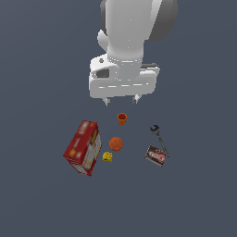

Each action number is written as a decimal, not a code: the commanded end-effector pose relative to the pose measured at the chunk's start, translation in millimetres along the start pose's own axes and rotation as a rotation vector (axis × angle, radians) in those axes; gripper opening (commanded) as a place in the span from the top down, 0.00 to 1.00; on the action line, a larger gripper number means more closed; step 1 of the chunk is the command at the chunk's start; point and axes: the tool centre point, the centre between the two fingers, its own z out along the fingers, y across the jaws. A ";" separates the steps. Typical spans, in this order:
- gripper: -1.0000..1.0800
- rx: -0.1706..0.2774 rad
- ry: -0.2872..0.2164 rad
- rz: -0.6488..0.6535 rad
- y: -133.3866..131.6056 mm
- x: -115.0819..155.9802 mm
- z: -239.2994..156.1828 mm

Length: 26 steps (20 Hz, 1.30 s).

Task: Pick up a designated object from a clutter of objects.

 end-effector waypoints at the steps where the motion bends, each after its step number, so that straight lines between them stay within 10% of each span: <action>1: 0.04 0.000 -0.001 -0.036 1.2 2.4 8.7; 26: 0.04 0.017 0.005 -0.623 16.5 21.1 149.4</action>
